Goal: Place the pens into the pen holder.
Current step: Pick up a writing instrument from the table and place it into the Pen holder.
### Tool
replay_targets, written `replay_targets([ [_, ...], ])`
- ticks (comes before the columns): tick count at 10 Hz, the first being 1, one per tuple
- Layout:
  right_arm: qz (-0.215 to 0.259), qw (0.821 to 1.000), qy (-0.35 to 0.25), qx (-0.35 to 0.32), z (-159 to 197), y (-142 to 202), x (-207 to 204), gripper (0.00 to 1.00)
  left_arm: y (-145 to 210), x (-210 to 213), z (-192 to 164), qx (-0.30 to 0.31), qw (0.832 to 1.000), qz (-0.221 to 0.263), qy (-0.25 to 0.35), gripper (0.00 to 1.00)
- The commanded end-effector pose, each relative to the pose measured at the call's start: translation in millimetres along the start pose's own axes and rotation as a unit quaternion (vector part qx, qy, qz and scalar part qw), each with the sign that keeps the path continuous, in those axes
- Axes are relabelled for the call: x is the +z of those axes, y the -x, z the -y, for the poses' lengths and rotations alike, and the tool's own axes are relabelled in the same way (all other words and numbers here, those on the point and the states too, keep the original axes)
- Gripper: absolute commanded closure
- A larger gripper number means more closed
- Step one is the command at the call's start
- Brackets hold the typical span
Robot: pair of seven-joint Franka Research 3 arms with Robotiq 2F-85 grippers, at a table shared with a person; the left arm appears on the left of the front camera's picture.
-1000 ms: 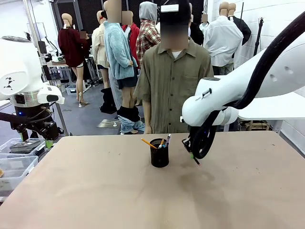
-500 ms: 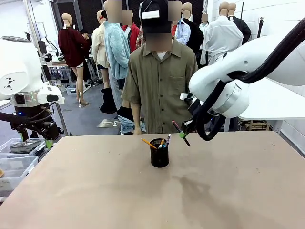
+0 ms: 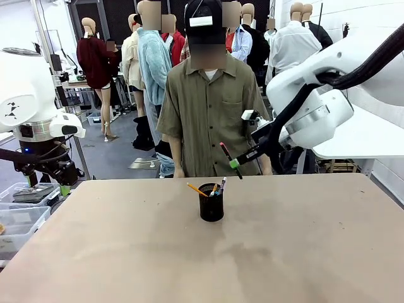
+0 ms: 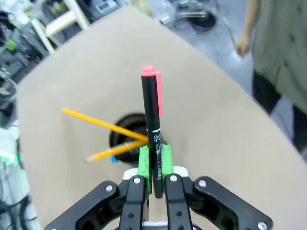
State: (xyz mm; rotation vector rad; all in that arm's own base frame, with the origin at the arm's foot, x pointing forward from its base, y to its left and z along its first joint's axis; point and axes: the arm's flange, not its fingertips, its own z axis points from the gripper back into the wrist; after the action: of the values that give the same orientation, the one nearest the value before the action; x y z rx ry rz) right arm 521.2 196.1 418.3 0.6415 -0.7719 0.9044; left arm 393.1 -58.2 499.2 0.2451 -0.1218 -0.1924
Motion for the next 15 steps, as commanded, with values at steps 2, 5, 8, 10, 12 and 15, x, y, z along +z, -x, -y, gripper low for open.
replay_targets([
  [2,0.093,0.990,-0.083,0.060,2.6,10.0,-5.1,1.00,0.8,0.8,0.1,0.004,1.000,-0.003,-0.010,0.04],
  [5,0.119,0.978,-0.130,0.113,4.3,6.5,-19.5,1.00,0.8,0.8,0.1,0.004,1.000,-0.003,-0.010,0.04],
  [8,0.129,0.970,-0.152,0.136,13.3,5.9,-41.3,1.00,0.8,0.8,0.1,0.004,1.000,-0.003,-0.010,0.04],
  [10,0.129,0.970,-0.153,0.142,20.4,5.3,-52.3,1.00,0.8,0.8,0.1,0.004,1.000,-0.003,-0.010,0.04],
  [12,0.137,0.965,-0.174,0.140,28.6,8.5,-63.7,1.00,0.8,0.8,0.1,0.004,1.000,-0.003,-0.010,0.04],
  [15,0.135,0.963,-0.190,0.139,32.3,11.6,-73.4,1.00,0.8,0.8,0.1,0.004,1.000,-0.003,-0.010,0.04],
])
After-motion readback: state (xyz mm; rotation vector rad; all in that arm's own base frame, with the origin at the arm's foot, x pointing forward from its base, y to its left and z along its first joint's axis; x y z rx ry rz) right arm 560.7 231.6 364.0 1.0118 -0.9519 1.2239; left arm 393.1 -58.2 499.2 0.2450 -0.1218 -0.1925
